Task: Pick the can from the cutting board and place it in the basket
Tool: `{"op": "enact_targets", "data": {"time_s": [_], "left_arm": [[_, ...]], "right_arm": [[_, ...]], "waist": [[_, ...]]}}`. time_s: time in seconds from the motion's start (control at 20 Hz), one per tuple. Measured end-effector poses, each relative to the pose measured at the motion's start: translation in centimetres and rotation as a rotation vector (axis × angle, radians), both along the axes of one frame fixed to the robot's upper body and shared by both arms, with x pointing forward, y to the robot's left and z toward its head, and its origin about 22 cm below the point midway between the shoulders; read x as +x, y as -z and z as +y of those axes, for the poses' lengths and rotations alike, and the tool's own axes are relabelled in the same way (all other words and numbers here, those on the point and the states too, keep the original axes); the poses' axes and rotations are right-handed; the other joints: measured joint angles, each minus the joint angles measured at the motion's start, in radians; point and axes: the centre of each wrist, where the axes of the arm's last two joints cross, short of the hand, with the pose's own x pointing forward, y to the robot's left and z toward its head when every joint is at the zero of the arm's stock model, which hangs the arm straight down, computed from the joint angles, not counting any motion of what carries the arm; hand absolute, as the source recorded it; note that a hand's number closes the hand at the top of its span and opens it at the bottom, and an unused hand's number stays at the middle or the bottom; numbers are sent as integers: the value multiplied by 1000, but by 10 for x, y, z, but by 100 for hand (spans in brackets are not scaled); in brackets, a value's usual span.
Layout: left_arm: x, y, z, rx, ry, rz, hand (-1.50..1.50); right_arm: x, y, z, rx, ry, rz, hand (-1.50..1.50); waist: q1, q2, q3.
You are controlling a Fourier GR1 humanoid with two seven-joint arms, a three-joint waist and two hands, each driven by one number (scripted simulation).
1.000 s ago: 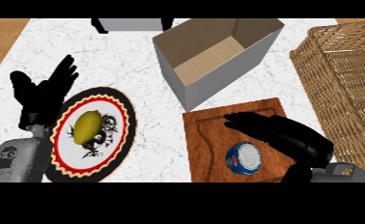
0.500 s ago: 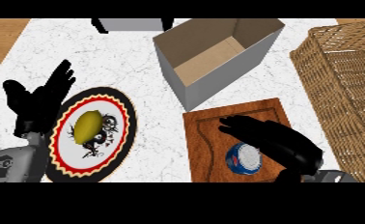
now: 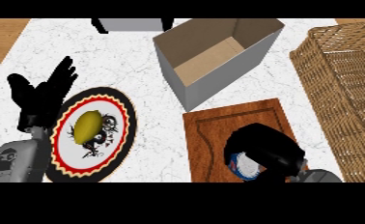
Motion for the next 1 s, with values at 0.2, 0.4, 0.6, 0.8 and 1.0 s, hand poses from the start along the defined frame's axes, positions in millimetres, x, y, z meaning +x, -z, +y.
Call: {"op": "enact_targets", "data": {"time_s": [0.2,0.4,0.6,0.8,1.0], "left_arm": [[-3,4,1,1,4,-1,0],[-10,0,-1,-6,5,7,0],[-9,-4,2,-3,-3,-6,0],[-10,-5,6,0,-21,-11,0],[-10,-6,4,-2,-11,-17,0]], "right_arm": [[-7,0,4,-5,-17,-23,150],[-7,6,12,-14,-36,-38,150],[13,12,-2,-16,331,-30,150],[23,16,-22,-6,751,-24,150],[39,6,-38,62,1123,-66,150]], "waist": [[1,-1,0],[2,-4,-2],[-6,4,-3],[-31,18,-2],[-13,24,4]]}}
